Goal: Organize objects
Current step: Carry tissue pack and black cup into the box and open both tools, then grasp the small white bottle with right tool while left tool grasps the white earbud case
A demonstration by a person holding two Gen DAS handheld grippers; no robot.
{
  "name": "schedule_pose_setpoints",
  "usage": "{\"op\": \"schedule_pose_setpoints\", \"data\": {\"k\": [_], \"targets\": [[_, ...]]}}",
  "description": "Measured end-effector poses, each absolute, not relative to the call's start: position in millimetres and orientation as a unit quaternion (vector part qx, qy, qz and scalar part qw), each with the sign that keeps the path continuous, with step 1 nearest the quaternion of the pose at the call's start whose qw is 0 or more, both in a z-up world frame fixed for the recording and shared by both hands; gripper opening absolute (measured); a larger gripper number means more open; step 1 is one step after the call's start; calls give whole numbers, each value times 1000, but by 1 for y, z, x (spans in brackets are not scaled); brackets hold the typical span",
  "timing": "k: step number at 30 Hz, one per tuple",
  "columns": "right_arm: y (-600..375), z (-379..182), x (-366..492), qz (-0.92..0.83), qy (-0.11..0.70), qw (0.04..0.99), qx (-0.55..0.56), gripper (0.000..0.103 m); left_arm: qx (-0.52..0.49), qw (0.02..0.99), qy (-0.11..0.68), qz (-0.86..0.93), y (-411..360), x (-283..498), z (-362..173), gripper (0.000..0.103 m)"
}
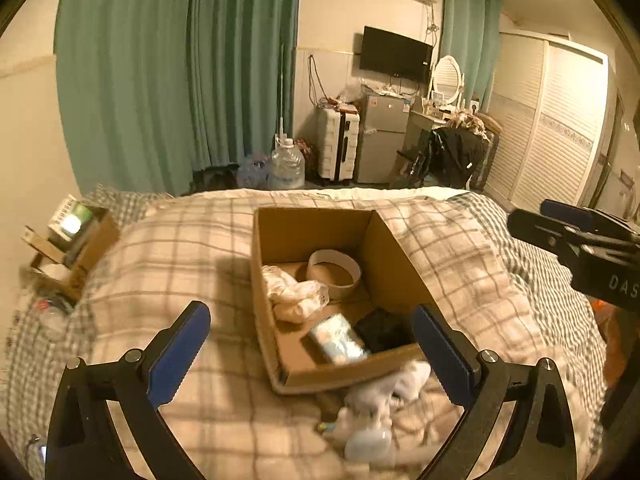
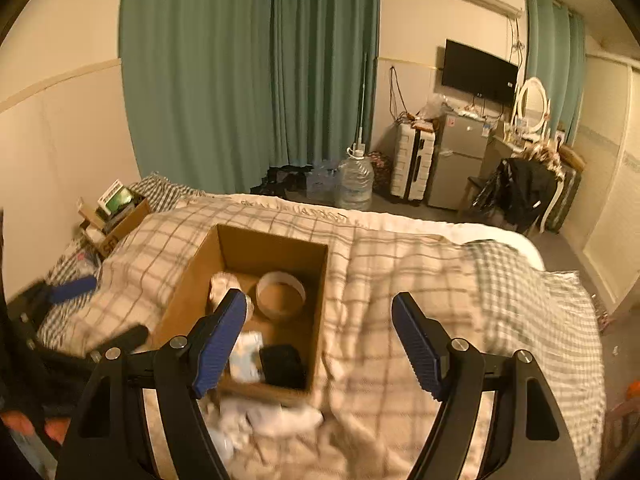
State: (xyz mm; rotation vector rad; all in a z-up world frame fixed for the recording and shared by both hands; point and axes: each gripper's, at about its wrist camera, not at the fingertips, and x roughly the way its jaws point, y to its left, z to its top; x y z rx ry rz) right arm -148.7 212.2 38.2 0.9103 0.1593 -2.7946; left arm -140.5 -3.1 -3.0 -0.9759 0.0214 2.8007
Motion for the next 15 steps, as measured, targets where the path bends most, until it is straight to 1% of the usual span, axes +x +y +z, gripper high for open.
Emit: {"op": "schedule_pose_setpoints", "data": {"k": [3, 7, 10, 15], "targets": [[211, 39, -115, -945, 75, 93, 303, 75, -322, 78, 19, 943, -8, -116, 1, 103], [208, 25, -85, -942, 86, 96, 311, 75, -326, 59, 31, 943, -12, -93, -9, 103], [206, -2, -70, -935, 86, 99, 330, 75, -337, 52, 30, 940, -14, -79, -26, 103], [190, -74, -61, -908, 112, 108, 390, 75, -365, 35, 30, 930, -14, -68, -66, 103]]}}
